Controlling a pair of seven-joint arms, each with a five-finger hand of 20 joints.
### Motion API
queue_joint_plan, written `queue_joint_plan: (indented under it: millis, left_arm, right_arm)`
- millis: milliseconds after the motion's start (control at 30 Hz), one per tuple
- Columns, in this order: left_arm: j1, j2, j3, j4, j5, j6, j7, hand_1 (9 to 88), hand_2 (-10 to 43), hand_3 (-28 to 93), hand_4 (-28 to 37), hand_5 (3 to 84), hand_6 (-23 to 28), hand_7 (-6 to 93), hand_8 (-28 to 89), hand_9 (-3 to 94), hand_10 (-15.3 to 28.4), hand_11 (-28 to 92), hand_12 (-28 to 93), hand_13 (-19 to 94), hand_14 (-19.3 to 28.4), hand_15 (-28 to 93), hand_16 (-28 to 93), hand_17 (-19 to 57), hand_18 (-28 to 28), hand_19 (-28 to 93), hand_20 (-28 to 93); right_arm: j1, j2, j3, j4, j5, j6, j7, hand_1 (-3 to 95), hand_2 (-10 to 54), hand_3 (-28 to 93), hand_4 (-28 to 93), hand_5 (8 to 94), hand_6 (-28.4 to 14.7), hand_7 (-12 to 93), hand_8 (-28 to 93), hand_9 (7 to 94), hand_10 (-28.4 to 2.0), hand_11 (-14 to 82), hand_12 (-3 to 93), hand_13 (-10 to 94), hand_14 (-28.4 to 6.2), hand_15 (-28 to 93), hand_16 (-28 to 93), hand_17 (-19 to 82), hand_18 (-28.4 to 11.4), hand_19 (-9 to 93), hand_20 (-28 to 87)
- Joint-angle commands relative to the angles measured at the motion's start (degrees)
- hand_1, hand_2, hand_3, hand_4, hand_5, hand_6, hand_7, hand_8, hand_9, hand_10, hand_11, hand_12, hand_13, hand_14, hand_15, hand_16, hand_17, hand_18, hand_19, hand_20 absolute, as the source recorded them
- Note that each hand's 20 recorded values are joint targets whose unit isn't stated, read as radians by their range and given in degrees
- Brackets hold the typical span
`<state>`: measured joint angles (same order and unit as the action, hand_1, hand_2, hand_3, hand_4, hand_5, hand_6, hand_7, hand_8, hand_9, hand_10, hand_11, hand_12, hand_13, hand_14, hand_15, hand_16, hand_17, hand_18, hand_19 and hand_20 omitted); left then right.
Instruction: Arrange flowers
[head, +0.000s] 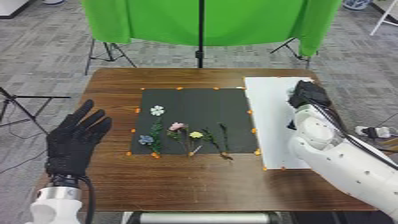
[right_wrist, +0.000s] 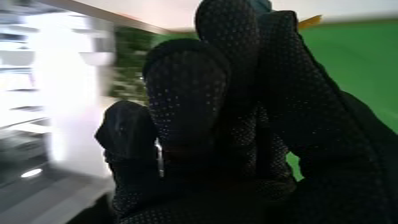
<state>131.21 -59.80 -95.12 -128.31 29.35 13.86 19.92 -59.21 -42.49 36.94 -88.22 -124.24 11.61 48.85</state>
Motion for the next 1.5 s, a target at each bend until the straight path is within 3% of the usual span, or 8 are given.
queue_joint_plan:
  millis: [33, 267, 433, 600, 667, 1033, 1200, 1500]
  left_arm:
    - [0.63, -0.04, 0.40, -0.13, 0.12, -0.53, 0.26, 24.0, 6.3, 80, -23.9, 38.4, 10.3, 13.2, -9, 35.5, 21.1, 27, 11, 27, 28.4, 54, -10, -8.5, 26.0, 57, 15]
    - [0.72, -0.20, -0.02, -0.27, 0.29, -0.38, -0.21, 24.0, 6.3, 80, -23.7, 38.4, 10.4, 13.1, -9, 35.6, 21.1, 27, 11, 27, 28.4, 54, -10, -8.5, 26.0, 57, 15]
    - [0.74, -0.60, -0.33, -0.21, 0.39, -0.28, -0.73, 24.0, 6.3, 80, -23.7, 38.5, 10.5, 13.1, -9, 35.7, 21.2, 27, 11, 27, 28.4, 54, -10, -8.5, 26.0, 57, 15]
    - [0.49, -0.44, -0.23, -0.19, 0.31, -0.35, -0.66, 24.0, 6.3, 80, -23.7, 38.6, 10.5, 13.0, -9, 35.6, 21.1, 27, 11, 27, 28.4, 55, -10, -8.5, 26.0, 57, 15]
    - [0.51, -0.24, -0.28, -0.26, 0.53, -0.03, -0.45, 23.9, 6.3, 80, -23.6, 38.6, 10.5, 13.1, -9, 35.6, 21.1, 27, 11, 27, 28.4, 54, -10, -8.5, 25.9, 57, 15]
    - [0.63, -0.26, -0.24, -0.15, 0.24, -0.44, -0.42, 24.1, 6.3, 80, -23.8, 38.7, 10.6, 12.9, -9, 35.7, 21.2, 27, 11, 27, 28.4, 54, -10, -8.3, 26.1, 58, 16]
    - [0.67, -0.24, -0.13, -0.18, 0.20, -0.36, -0.43, 24.1, 6.3, 80, -23.9, 38.8, 10.6, 12.9, -9, 35.7, 21.2, 27, 11, 27, 28.4, 55, -10, -8.3, 26.1, 58, 16]
    - [1.77, 0.00, -0.22, -0.50, -0.09, 0.23, 0.48, 24.0, 6.3, 80, -23.7, 38.8, 10.6, 13.0, -9, 35.7, 21.2, 27, 11, 27, 28.4, 54, -10, -8.4, 25.9, 57, 15]
  right_arm:
    - [-3.89, -7.41, 3.25, -10.75, -6.18, -6.52, -15.40, 58.8, -9.5, 71, -28, 90.4, 2.9, 17, 3, 93.7, -6.1, 18.1, 28.1, 85, -2.3, 58, 27, 38, -21.9, 93, 57]
    - [-8.63, -11.97, 4.60, -13.90, -10.56, -15.77, -22.88, 57.7, -9.5, 71, -28, 88.9, 3.1, 17, 4, 93.7, -5.9, 16.6, 31.4, 80, -3.3, 64, 26, 34, -21.1, 93, 57]
    - [-10.13, -13.82, 4.94, -14.26, -13.83, -18.97, -25.49, 56.9, -9.5, 72, -28, 87.2, 3.5, 19, 3, 93.7, -5.8, 15.3, 34.5, 77, -4.1, 69, 25, 32, -20.9, 93, 58]
    - [-10.03, -13.91, 4.58, -14.64, -15.01, -21.39, -24.00, 55.8, -9.5, 72, -28, 85.2, 3.4, 18, 2, 92.4, -5.9, 14.9, 37.4, 73, -5.2, 72, 23, 30, -20.9, 93, 57]
    - [-9.86, -13.39, 4.25, -14.77, -15.14, -20.67, -23.44, 55.1, -9.5, 72, -28, 82.8, 3.1, 18, 1, 91.3, -5.8, 15.9, 37.7, 72, -5.6, 74, 22, 29, -21.1, 93, 57]
    - [-12.48, -14.97, 8.32, -17.14, -19.36, -29.29, -26.78, 49.2, -9.5, 71, -28, 65.8, 1.7, 16, -13, 81.3, -7.4, 24.6, 36.5, 64, -8.9, 82, 18, 25, -21.7, 93, 61]
    - [-12.63, -15.48, 9.56, -17.46, -18.53, -31.91, -26.01, 46.4, -9.5, 73, -28, 61.8, 0.7, 15, -12, 76.7, -8.9, 31.9, 31.7, 62, -9.4, 84, 17, 24, -21.9, 93, 62]
    - [-7.12, -10.92, 13.48, -18.29, -8.94, -28.72, -18.55, 39.5, -9.5, 81, -28, 59.1, -0.4, 15, -12, 67.4, -12.9, 41.6, 19.5, 57, -11.4, 84, 15, 22, -22.3, 93, 62]
